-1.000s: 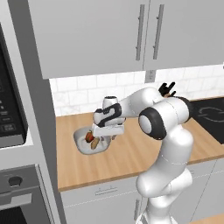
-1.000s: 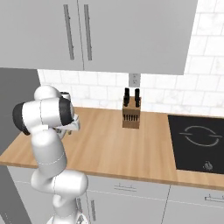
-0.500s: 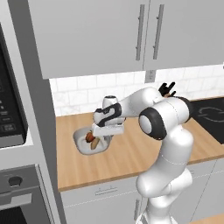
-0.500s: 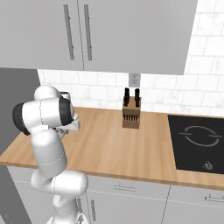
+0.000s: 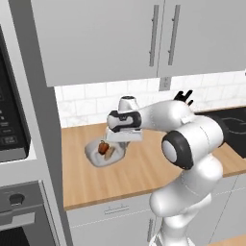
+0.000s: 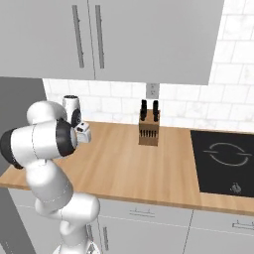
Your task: Take the meat container that has the steak and place it on the second highest rack of the freezer. Then take the vegetable container that has the bell pepper and sweet potato and place it on the highest rack of the freezer.
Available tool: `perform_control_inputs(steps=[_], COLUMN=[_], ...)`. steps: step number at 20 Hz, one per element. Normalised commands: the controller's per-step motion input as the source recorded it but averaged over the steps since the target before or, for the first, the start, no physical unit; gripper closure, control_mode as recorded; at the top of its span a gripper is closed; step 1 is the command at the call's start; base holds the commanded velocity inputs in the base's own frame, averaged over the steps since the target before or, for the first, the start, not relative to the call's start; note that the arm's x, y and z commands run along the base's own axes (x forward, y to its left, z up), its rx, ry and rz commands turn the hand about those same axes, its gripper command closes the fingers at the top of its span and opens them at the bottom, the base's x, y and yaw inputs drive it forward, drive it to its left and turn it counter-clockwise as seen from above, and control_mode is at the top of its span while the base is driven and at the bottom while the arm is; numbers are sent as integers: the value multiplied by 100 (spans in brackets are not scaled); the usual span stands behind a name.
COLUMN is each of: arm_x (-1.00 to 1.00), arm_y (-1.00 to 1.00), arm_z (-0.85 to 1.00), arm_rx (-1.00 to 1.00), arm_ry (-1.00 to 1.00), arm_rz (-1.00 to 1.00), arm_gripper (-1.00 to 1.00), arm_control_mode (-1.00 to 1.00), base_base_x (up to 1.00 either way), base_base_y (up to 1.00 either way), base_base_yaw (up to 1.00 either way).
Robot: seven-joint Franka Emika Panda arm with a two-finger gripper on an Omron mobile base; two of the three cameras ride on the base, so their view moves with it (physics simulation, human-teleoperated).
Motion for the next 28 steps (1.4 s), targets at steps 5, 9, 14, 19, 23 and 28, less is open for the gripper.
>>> perform_control_inputs(steps=[5, 9, 14, 19, 23, 28], arm_x=[-18, -41, -56, -79, -89, -92], arm_y=[-57, -52, -39, -6, 0, -8], arm_z=[28, 38, 35, 36, 42, 63], arm_rx=[4, 10, 6, 4, 3, 6], arm_ry=[0, -1, -5, -2, 0, 0], arm_rz=[-36, -48, -54, -62, -61, -42], arm_gripper=[100, 100, 100, 100, 100, 100], arm_control_mode=[-100, -100, -100, -100, -100, -100], base_base_x=[0, 0, 0, 0, 0, 0], base_base_y=[0, 0, 0, 0, 0, 0], base_base_yaw=[0, 0, 0, 0, 0, 0])
